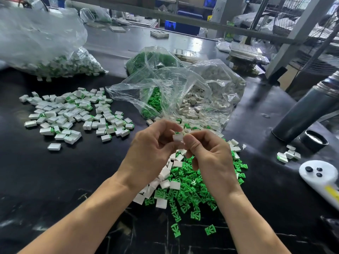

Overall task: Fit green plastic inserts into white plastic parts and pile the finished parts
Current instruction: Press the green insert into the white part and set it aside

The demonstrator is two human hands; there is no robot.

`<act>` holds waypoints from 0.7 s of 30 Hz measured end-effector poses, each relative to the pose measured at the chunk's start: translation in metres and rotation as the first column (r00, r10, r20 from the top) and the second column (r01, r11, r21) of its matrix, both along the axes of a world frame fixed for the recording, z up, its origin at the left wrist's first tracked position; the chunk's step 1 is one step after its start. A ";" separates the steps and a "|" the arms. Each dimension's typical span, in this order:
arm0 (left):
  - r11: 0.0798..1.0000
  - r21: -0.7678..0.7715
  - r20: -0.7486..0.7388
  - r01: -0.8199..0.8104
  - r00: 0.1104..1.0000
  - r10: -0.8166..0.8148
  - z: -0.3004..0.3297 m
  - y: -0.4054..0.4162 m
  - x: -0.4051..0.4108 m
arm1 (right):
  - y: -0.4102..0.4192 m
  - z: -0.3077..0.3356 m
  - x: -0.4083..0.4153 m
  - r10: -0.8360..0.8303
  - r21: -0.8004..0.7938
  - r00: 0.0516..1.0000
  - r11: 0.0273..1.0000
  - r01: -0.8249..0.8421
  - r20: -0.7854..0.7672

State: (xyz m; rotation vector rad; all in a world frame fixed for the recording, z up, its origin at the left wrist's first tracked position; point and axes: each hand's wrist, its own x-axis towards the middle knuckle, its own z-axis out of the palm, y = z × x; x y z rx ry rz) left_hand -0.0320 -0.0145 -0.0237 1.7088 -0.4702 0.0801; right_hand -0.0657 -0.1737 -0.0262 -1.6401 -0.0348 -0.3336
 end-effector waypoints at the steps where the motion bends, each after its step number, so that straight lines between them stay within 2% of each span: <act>1: 0.999 0.015 0.040 -0.030 0.999 0.029 -0.001 0.000 0.000 | 0.000 0.000 0.000 0.006 0.027 1.000 1.000 -0.006 -0.011; 3: 0.997 0.037 0.102 -0.068 0.993 0.064 -0.002 0.000 0.000 | -0.001 0.000 0.000 0.024 0.070 0.999 0.997 -0.022 -0.034; 7: 0.999 0.026 0.094 -0.040 0.995 0.037 -0.003 0.001 0.001 | -0.003 0.000 0.000 0.074 0.117 0.994 0.991 -0.063 -0.085; 15: 1.000 -0.022 0.064 0.021 0.998 -0.019 -0.007 0.001 0.004 | -0.011 0.001 0.001 0.101 0.072 0.988 0.993 -0.093 -0.119; 21: 1.000 0.028 0.123 0.001 0.992 -0.005 -0.008 -0.001 0.003 | -0.007 0.002 -0.002 0.079 0.099 0.984 0.993 -0.064 -0.157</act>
